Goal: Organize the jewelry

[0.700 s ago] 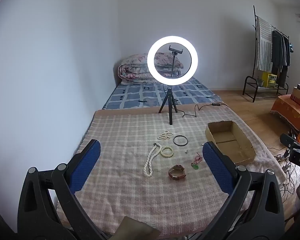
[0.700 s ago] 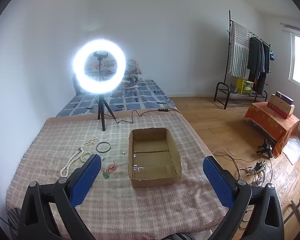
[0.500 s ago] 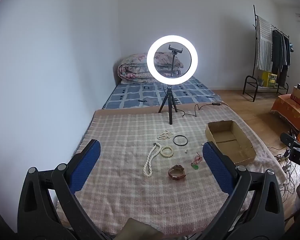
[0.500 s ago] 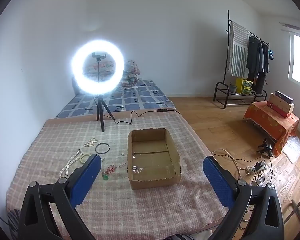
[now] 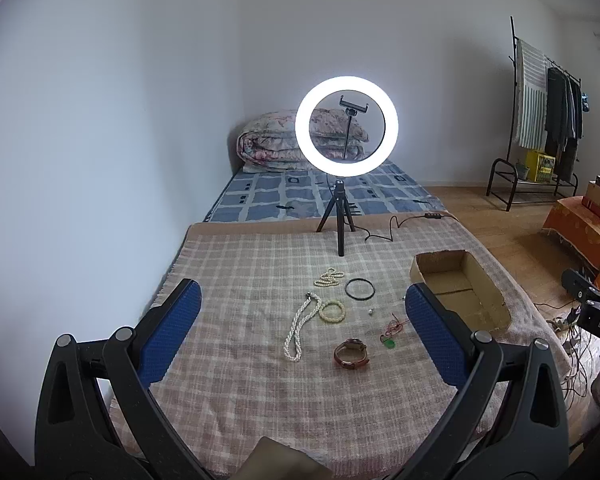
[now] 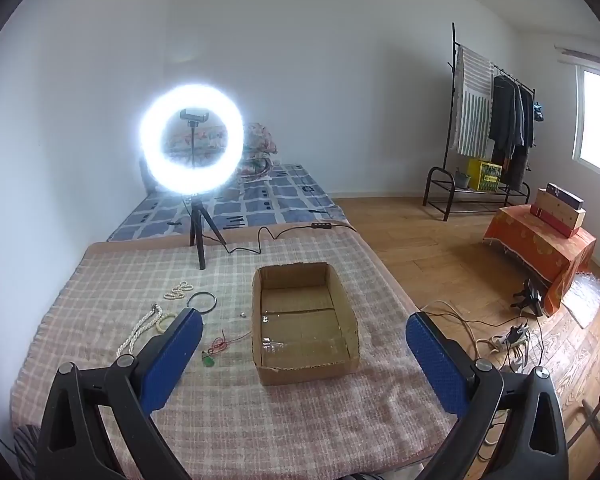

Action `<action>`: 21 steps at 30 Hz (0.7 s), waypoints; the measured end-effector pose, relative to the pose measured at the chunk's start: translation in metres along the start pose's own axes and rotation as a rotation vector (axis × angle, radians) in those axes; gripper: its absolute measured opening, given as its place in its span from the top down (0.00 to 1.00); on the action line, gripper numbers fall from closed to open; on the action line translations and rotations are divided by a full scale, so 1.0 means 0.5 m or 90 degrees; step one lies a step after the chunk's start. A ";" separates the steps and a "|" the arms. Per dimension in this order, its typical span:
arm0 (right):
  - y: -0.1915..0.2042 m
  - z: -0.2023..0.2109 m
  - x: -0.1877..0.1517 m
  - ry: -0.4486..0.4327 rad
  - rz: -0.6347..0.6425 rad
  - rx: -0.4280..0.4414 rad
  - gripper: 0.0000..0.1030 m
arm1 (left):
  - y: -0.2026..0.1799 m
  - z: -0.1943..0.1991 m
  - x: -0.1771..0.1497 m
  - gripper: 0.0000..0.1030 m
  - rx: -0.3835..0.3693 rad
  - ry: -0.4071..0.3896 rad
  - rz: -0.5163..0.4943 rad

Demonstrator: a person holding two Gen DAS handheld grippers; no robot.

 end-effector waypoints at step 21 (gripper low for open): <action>0.053 -0.032 0.036 -0.062 0.012 0.024 0.00 | -0.033 -0.033 0.039 0.00 -0.010 -0.051 0.004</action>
Point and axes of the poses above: each gripper's, at about its wrist camera, not at the fingertips, and z roughly against the way its jaws point, y to its left, x to its top, the point moved 7 cm from there along -z, roughly the way its jaws point, and after that the axes turned 11 degrees about -z, right-handed, at the moved point
